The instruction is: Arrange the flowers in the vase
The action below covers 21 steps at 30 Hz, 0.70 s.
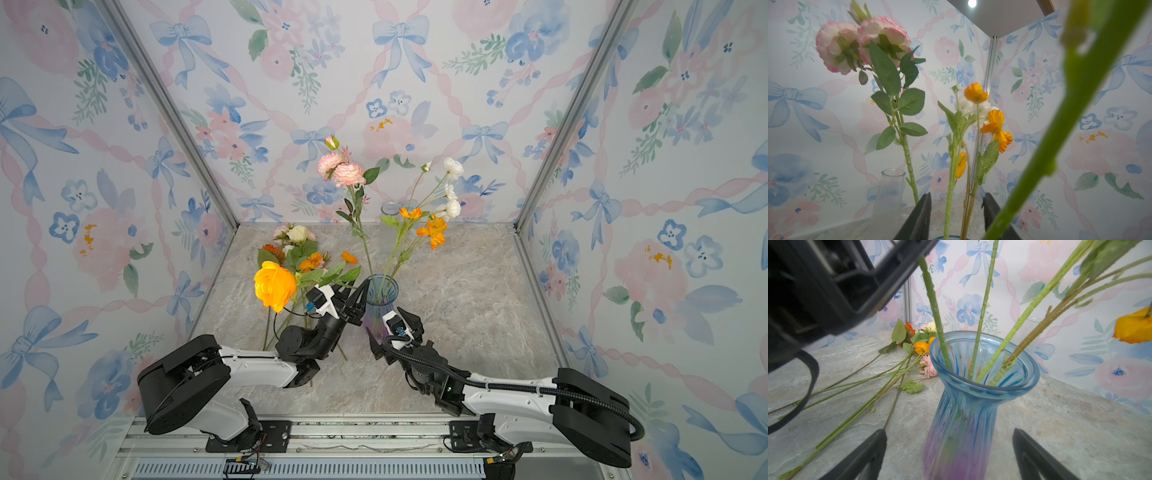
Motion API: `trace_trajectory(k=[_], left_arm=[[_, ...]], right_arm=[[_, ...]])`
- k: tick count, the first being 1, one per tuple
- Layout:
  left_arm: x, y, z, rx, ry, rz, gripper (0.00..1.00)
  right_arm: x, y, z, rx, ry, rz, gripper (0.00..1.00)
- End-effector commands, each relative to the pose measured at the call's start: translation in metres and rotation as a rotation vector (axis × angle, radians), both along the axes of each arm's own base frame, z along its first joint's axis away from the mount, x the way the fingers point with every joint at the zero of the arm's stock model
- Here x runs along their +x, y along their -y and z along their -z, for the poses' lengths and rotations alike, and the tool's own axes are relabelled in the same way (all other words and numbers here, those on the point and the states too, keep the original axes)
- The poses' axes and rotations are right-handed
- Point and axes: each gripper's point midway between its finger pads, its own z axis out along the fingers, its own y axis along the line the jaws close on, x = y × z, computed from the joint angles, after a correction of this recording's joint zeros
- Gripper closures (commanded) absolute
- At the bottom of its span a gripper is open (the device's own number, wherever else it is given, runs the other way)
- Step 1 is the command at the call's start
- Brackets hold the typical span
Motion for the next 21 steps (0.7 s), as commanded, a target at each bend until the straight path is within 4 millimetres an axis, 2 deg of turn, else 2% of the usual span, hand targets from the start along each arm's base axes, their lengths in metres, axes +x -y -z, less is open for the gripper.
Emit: trace_trajectory(k=[1, 4, 9, 11, 21], left_arm=[[-0.016, -0.012, -0.03, -0.086, 0.071, 0.026, 0.59], [-0.016, -0.015, -0.038, -0.083, 0.069, 0.01, 0.63], [-0.005, -0.008, -0.04, -0.026, 0.05, -0.03, 0.84], [0.0, -0.005, -0.037, -0.016, 0.039, -0.044, 0.89], [0.033, 0.009, -0.015, -0.013, -0.044, -0.025, 0.98]], right_arm=[[0.005, -0.004, -0.007, 0.027, -0.01, 0.001, 0.03], [0.004, -0.007, -0.005, 0.024, -0.015, -0.008, 0.03], [0.004, -0.01, -0.004, 0.016, -0.021, -0.017, 0.03], [0.004, -0.011, -0.003, 0.014, -0.023, -0.02, 0.03], [0.004, -0.012, -0.003, 0.011, -0.026, -0.027, 0.03]])
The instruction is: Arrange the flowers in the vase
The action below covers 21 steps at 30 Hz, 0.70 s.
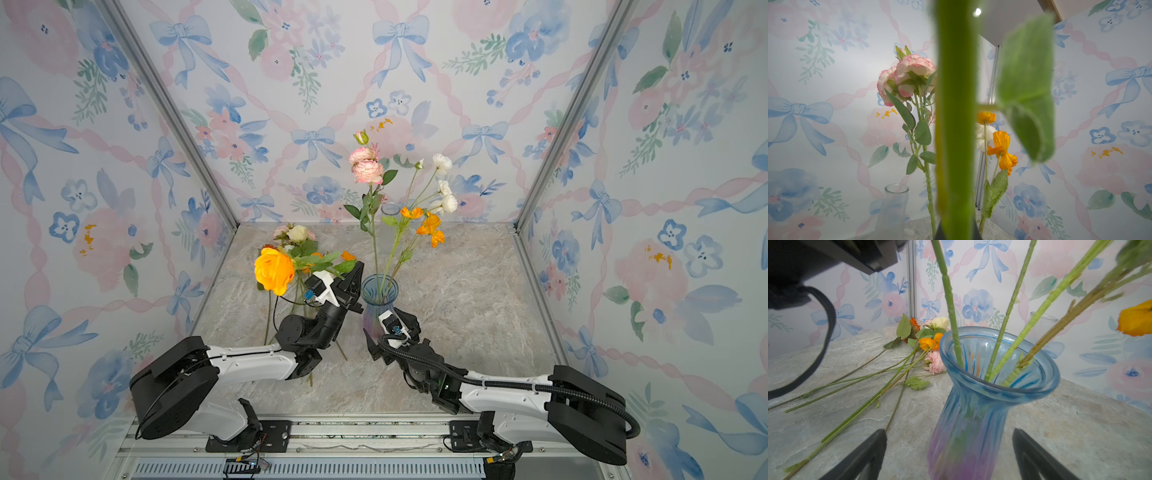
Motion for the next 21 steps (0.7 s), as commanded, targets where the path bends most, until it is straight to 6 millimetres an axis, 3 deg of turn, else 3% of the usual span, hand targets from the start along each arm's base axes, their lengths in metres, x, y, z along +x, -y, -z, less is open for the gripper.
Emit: trace_trajectory(k=[1, 7, 12, 16, 21], left_arm=[[0.01, 0.005, 0.002, -0.023, -0.027, 0.021, 0.98], [0.025, 0.011, 0.02, 0.004, -0.087, 0.035, 0.96], [0.028, 0.006, 0.025, 0.013, -0.098, 0.029, 0.65], [0.028, 0.0, 0.026, 0.021, -0.106, 0.049, 0.33], [0.026, 0.0, 0.03, 0.08, -0.116, 0.091, 0.07]], right_arm=[[0.005, -0.003, -0.008, 0.029, -0.008, 0.006, 0.03], [0.005, -0.004, -0.007, 0.027, -0.011, 0.003, 0.03], [0.005, -0.005, -0.006, 0.026, -0.014, 0.001, 0.03], [0.006, -0.006, -0.005, 0.025, -0.016, -0.001, 0.03], [0.006, -0.005, -0.005, 0.024, -0.017, 0.001, 0.03]])
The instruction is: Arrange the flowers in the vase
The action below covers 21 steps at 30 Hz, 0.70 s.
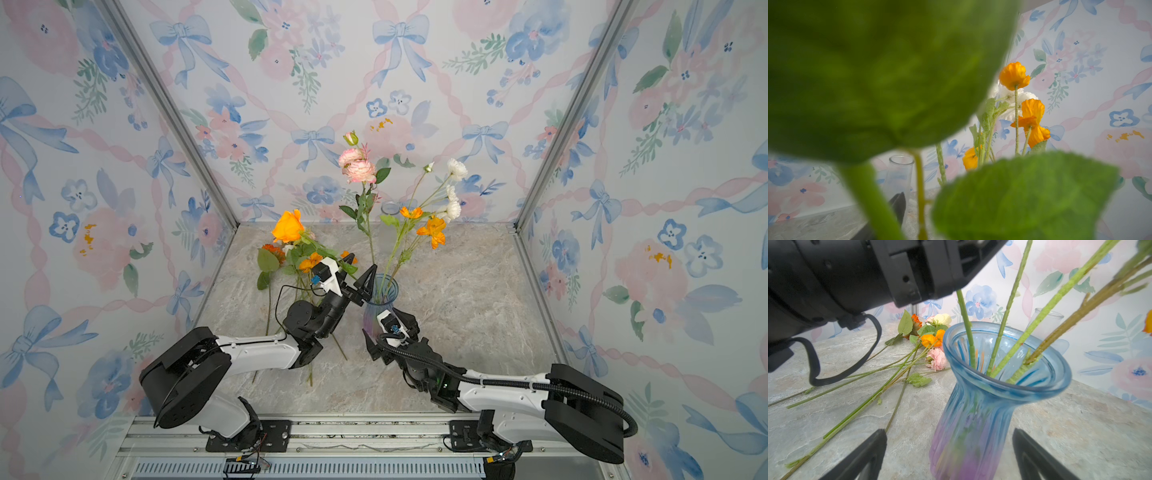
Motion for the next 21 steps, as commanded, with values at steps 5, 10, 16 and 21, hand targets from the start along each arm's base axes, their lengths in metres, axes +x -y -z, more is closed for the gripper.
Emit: trace_trajectory(k=[5, 10, 16, 21], left_arm=[[-0.01, -0.003, 0.007, 0.097, -0.016, 0.089, 0.02], [-0.015, -0.013, 0.025, 0.144, -0.055, 0.097, 0.02], [-0.021, -0.018, 0.034, 0.189, -0.078, 0.111, 0.02], [-0.022, -0.028, 0.045, 0.212, -0.109, 0.084, 0.02]], right_arm=[[0.005, -0.002, -0.008, 0.034, -0.005, 0.006, 0.03], [0.004, -0.002, -0.009, 0.037, -0.005, 0.002, 0.03], [0.004, -0.002, -0.009, 0.037, -0.006, 0.001, 0.03], [0.003, -0.002, -0.009, 0.04, -0.005, -0.001, 0.03]])
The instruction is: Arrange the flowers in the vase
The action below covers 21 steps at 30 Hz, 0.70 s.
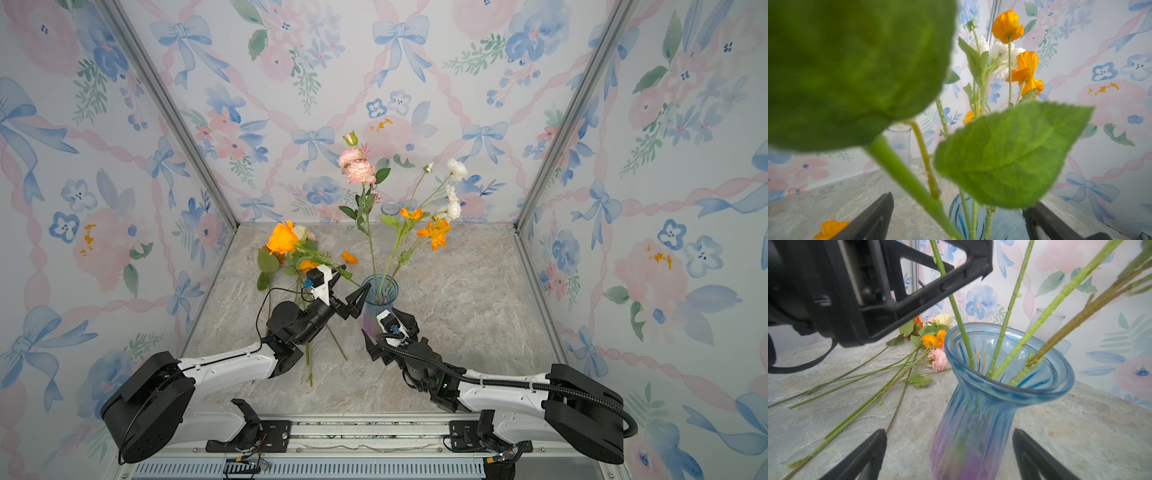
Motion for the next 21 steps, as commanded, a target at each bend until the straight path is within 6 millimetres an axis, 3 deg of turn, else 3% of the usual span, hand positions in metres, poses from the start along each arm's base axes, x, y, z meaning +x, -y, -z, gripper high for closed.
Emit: trace_trajectory(k=[1, 12, 17, 21], left_arm=[[-0.004, -0.011, 0.012, 0.047, -0.016, -0.02, 0.02], [-0.023, -0.069, 0.029, 0.093, -0.065, -0.199, 0.02], [-0.024, -0.109, 0.045, 0.068, -0.131, -0.356, 0.05], [-0.012, -0.155, 0.071, 0.059, -0.284, -0.591, 0.16]], right_arm=[[0.004, 0.0, -0.01, 0.042, 0.0, 0.007, 0.03], [-0.007, -0.003, -0.016, 0.079, 0.01, -0.055, 0.03], [-0.018, -0.012, -0.02, 0.073, 0.041, -0.104, 0.03], [-0.033, -0.028, -0.02, 0.031, 0.079, -0.169, 0.03]])
